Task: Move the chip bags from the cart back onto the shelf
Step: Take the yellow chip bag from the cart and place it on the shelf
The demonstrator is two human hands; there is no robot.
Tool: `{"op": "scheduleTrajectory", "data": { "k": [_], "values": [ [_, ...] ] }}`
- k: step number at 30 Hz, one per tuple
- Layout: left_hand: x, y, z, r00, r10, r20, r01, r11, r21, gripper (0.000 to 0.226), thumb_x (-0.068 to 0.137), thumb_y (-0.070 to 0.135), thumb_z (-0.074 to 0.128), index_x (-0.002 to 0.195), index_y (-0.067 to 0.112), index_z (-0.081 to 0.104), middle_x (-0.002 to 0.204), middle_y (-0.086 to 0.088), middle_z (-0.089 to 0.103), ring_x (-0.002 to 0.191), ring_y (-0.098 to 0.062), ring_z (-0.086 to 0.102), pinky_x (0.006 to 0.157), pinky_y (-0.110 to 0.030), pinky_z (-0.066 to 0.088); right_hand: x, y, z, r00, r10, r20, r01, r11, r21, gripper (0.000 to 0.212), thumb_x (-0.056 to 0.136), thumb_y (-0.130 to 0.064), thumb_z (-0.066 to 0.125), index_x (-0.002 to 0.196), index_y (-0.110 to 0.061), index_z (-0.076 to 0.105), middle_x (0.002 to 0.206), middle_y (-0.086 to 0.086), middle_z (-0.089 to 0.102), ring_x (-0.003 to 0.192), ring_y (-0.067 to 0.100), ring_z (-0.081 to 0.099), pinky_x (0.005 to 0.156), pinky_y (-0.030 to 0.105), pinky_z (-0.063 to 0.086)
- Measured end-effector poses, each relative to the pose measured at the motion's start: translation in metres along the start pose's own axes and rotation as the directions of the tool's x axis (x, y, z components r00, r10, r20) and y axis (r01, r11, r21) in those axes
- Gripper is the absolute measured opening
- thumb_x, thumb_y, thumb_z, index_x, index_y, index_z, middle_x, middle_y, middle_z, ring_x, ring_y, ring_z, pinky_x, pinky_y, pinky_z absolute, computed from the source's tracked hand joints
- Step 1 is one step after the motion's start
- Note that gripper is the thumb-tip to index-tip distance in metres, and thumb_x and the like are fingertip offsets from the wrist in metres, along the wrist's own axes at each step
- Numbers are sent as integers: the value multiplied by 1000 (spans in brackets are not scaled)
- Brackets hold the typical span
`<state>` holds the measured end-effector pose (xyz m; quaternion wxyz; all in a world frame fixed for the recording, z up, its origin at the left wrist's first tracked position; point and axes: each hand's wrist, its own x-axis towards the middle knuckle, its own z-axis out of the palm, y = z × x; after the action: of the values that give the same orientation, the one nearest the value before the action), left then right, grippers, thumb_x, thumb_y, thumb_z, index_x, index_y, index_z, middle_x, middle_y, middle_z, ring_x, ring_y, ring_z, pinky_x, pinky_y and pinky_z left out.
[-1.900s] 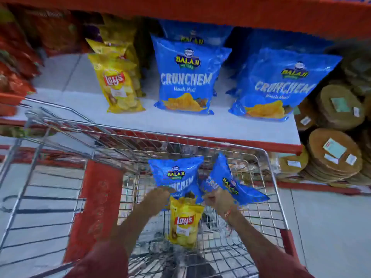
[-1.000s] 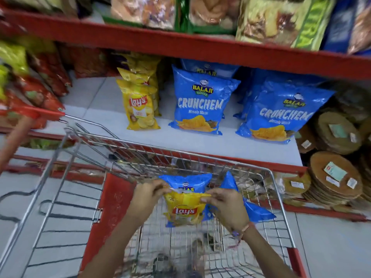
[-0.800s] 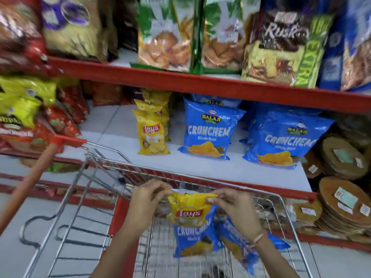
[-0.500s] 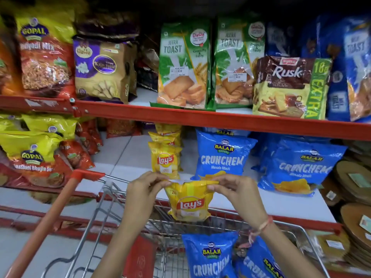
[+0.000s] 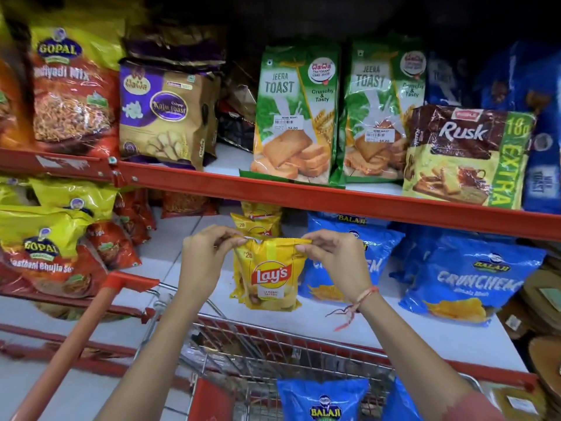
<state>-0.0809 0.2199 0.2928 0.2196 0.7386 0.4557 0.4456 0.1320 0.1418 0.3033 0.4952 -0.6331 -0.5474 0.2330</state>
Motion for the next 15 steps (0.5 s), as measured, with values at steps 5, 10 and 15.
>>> {"op": "scheduleTrajectory", "data": {
  "k": [5,10,15],
  "values": [
    [4,-18,14,999,-23,26,22,999,44,6,73,13,73,77,9,72,76,-4,73,67,-12,65,60,-4,42,13,26,19,999,44,-17,-45,998,-45,9,72,-17,77,81,-17,72,73,8,73,73,20,70,75,40,60],
    [-8,-47,42,989,-132,58,129,990,54,8,74,17,73,78,10,73,77,-9,75,70,-19,67,58,-14,46,26,60,39,990,143,-12,-144,987,-72,12,74,-13,75,86,-12,72,71,6,69,71,21,67,78,41,60],
    [-11,-56,61,972,-230,34,229,972,48,11,75,18,73,82,11,72,84,-13,75,75,-25,69,70,-32,52,33,79,45,986,165,-3,-164,977,-140,20,76,-16,73,96,-15,70,85,12,73,80,22,68,83,42,57]
  ]
}}
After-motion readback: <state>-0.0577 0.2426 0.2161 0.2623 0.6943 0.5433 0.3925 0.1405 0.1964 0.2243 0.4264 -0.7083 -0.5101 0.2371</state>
